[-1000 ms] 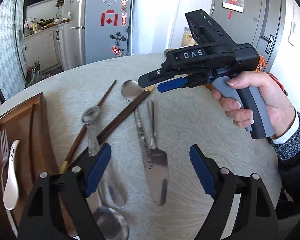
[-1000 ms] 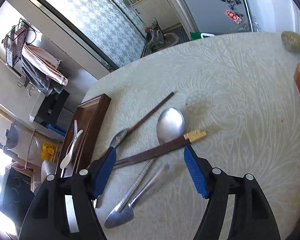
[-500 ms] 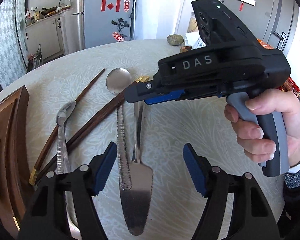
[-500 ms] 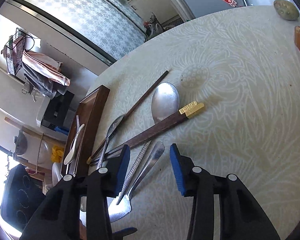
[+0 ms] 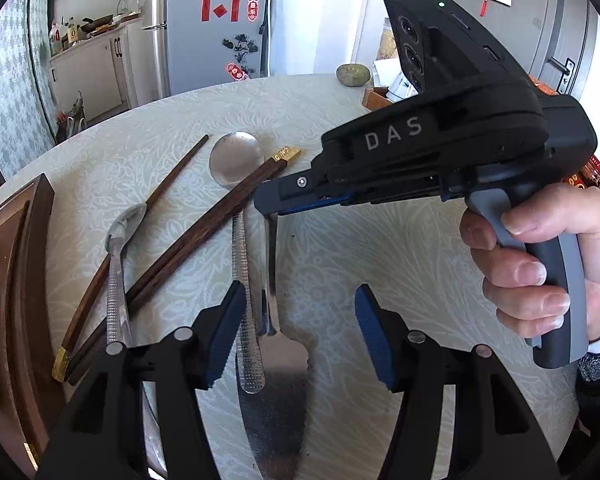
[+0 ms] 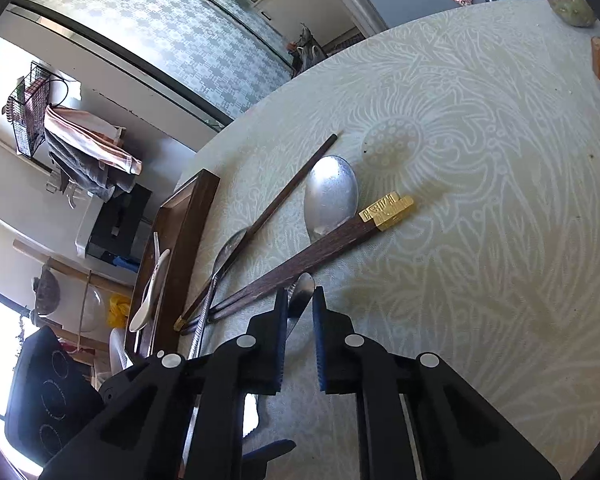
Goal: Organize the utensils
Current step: 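Close the left tool on the knife handle and lift it, then carry the knife over the tray, lower it and open the left tool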
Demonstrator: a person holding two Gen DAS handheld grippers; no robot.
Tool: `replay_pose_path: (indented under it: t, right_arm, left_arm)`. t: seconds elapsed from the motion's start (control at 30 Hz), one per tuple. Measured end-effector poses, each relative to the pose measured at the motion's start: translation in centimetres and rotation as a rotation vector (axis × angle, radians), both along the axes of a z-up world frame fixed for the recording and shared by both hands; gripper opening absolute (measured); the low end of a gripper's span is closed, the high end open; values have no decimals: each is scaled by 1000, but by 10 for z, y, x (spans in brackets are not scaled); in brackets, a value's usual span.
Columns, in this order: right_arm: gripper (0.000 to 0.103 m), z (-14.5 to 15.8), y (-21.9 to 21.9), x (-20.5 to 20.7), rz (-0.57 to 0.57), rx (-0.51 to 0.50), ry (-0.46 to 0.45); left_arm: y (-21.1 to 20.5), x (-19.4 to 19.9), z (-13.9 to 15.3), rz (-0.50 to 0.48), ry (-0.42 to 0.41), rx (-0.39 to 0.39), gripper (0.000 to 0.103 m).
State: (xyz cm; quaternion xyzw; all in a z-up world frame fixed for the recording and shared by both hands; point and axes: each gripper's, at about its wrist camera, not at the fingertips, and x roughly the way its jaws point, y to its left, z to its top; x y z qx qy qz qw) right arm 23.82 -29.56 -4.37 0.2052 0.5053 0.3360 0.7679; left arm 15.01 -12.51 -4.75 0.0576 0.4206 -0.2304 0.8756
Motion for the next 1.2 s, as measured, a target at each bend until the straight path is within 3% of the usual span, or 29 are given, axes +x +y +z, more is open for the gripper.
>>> replay_pose_path:
  t: [0.2,0.27,0.33,0.5,0.57,0.83,1.2]
  right_arm:
    - [5,23,-3,-11,28,41,-49]
    - [4,29,-1,-14,37,39,-67]
    - [4,31,0,-15,40,35,-74]
    - [4,34,2,-17,41,35,-71]
    - [3,38,4,-19,44,35,-77]
    - [3,72,24,-26,61,27,-123]
    - [3,111,125,-12,198,43,-161]
  left_arm:
    - [4,2,1,9,6,-23,58]
    - [4,2,3,6,-3,-21,42]
    - [6,1,6,7,-8,-22,18]
    - [8,1,10,-4,1,-22,17]
    - [10,1,13,4,-8,-17,11]
    - [28,-8,40,23,-52,-45,11]
    - [109,-10,76,167,-96,-56,10]
